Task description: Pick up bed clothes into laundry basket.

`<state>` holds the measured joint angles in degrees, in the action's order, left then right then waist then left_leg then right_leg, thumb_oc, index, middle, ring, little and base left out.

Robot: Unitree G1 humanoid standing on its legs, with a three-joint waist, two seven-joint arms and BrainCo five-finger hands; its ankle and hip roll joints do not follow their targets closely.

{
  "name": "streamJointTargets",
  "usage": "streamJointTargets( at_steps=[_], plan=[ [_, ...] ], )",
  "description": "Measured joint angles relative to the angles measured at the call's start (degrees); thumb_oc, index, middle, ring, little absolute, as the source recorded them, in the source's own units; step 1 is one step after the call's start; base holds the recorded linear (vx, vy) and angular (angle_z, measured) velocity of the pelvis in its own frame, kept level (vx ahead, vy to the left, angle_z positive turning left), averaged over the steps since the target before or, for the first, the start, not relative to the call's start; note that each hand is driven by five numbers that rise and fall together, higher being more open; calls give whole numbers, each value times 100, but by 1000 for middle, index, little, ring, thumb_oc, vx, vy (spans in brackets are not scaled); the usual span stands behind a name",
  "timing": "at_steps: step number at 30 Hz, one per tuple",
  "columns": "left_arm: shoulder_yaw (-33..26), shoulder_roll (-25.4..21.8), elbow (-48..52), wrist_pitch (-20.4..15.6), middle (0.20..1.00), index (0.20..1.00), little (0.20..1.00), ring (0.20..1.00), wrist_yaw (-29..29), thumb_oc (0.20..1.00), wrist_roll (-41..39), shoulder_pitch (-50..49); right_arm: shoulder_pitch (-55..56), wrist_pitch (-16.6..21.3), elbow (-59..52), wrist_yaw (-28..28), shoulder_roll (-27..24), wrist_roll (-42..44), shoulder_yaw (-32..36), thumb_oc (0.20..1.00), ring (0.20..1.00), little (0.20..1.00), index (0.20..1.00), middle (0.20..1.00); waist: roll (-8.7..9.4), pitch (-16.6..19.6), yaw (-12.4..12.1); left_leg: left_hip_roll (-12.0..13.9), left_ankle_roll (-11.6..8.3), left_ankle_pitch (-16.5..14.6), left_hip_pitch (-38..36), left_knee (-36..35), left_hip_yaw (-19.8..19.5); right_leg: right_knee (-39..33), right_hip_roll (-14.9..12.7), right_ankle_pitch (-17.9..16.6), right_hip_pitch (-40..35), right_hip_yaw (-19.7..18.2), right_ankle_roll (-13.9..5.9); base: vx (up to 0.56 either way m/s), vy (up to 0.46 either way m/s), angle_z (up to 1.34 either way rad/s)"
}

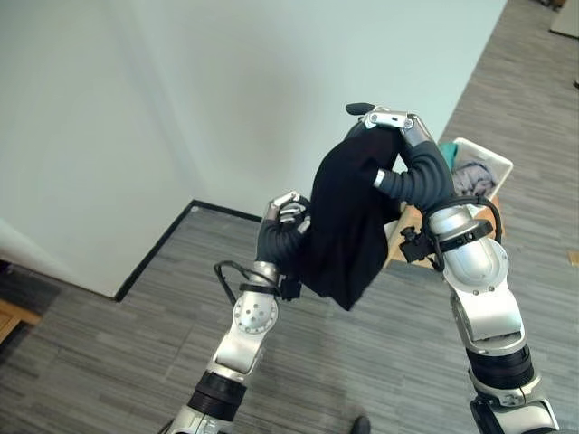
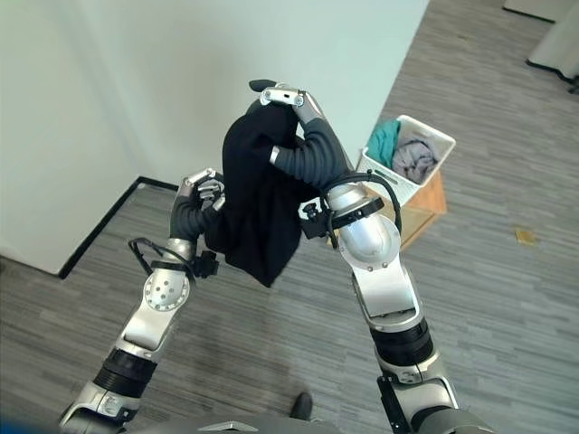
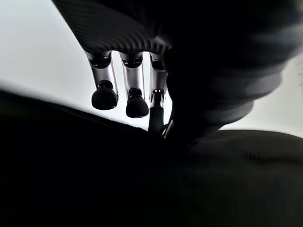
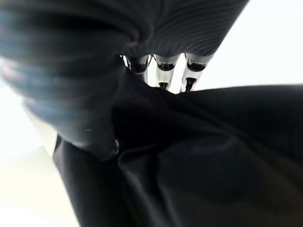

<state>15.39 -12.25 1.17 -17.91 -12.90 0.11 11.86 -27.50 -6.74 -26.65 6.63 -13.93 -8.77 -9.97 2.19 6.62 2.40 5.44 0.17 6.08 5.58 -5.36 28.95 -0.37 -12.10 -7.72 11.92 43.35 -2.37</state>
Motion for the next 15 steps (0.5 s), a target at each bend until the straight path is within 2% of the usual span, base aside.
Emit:
streamJointTargets(
  at_steps=[1, 2, 3, 5, 7, 8, 9, 10, 11, 12, 13, 14, 15],
  plan=[
    [-16, -11, -1, 13, 200, 200, 200, 200, 35, 200, -29, -50, -1, 0, 94, -16, -4, -37, -1, 200, 200, 200, 200, 200, 24, -6, -175, -4, -1, -2, -176, 0, 266, 13, 31, 32, -50, 197, 57, 157, -8, -72],
    [-5, 18, -5, 15, 200, 200, 200, 200, 43, 200, -123, -56, 19, 1, 102, -28, -41, -42, 2, 200, 200, 200, 200, 200, 19, -10, -238, -6, -1, -2, -272, -1, 382, -93, 80, 75, -159, 186, 100, 197, -34, -60],
    [-7, 45, -3, 14, 200, 200, 200, 200, 56, 200, -168, -57, 41, 16, 101, -46, -81, -60, 9, 200, 200, 200, 200, 200, 16, -10, -268, -6, -3, -3, -324, -1, 417, -164, 114, 100, -241, 105, 129, 299, -61, -36],
    [95, 369, -32, 18, 200, 200, 200, 200, 92, 200, -210, -54, 311, 99, 103, -292, -439, -279, 158, 200, 200, 200, 200, 200, -100, -41, -226, 36, -41, 11, -588, 179, 644, -208, 200, 162, -477, -137, 189, 285, -95, -42],
    [143, 514, -48, 19, 200, 200, 200, 200, 97, 200, -219, -96, 493, 89, 105, -322, -442, -397, 262, 200, 200, 200, 200, 200, -56, -70, -221, 169, -255, -106, -655, 684, 705, -237, 191, 180, -682, -321, 230, 45, -108, -78],
    [101, 691, -123, -23, 200, 200, 200, 200, 61, 200, -246, -168, 527, 192, 366, -406, -284, -442, 169, 200, 200, 200, 200, 200, 22, -199, -162, 595, -435, -247, -432, 2224, 525, 250, 181, 443, -573, -332, 490, 5, -43, -155],
    [44, 707, -163, -25, 225, 225, 225, 225, 63, 225, -293, -166, 593, 194, 378, -410, -254, -444, 123, 200, 200, 200, 200, 200, 141, -189, -237, 771, -526, -139, -159, 3035, 358, 196, 191, 529, -610, -342, 557, -1, -34, -178],
    [73, 701, -193, -44, 291, 291, 291, 291, 65, 291, -355, -126, 611, 210, 358, -424, -327, -448, 100, 200, 200, 200, 200, 200, 246, -165, -296, 831, -656, -143, 221, 3710, -63, 47, 115, 651, -650, -564, 484, 55, 9, -117],
    [92, 751, -250, -44, 391, 391, 391, 391, 69, 391, -383, -34, 622, 226, 277, -471, -459, -484, 141, 200, 200, 200, 200, 200, 297, -195, -282, 816, -836, -391, 610, 4233, -556, -108, 133, 723, -641, -720, 164, 134, 75, -85],
    [289, 867, -284, -42, 498, 498, 498, 498, 94, 498, -389, 92, 703, 276, 194, -548, -695, -490, 333, 200, 200, 200, 200, 200, 102, -331, -166, 781, -1012, -788, 1227, 4102, -1103, -218, 168, 647, -586, -810, 112, 134, 74, -57],
    [386, 937, -284, -50, 445, 445, 445, 445, 94, 445, -393, 95, 831, 282, 210, -616, -799, -490, 504, 200, 200, 200, 200, 200, 18, -368, -126, 781, -949, -818, 1497, 3815, -1236, -237, 173, 645, -584, -921, 110, 245, 166, -75],
    [450, 976, -285, -72, 357, 357, 357, 357, 90, 357, -396, 29, 901, 238, 295, -639, -858, -495, 529, 200, 200, 200, 200, 200, -27, -395, -205, 675, -901, -788, 1527, 3031, -1270, -220, 158, 565, -580, -1096, 18, 228, 150, -75],
    [467, 979, -321, -89, 354, 354, 354, 354, 90, 354, -396, 5, 914, 207, 318, -635, -889, -495, 486, 200, 200, 200, 200, 200, -48, -411, -242, 594, -836, -747, 1569, 2493, -1292, -228, 136, 587, -605, -1322, 18, 310, 192, -98]
  ],
)
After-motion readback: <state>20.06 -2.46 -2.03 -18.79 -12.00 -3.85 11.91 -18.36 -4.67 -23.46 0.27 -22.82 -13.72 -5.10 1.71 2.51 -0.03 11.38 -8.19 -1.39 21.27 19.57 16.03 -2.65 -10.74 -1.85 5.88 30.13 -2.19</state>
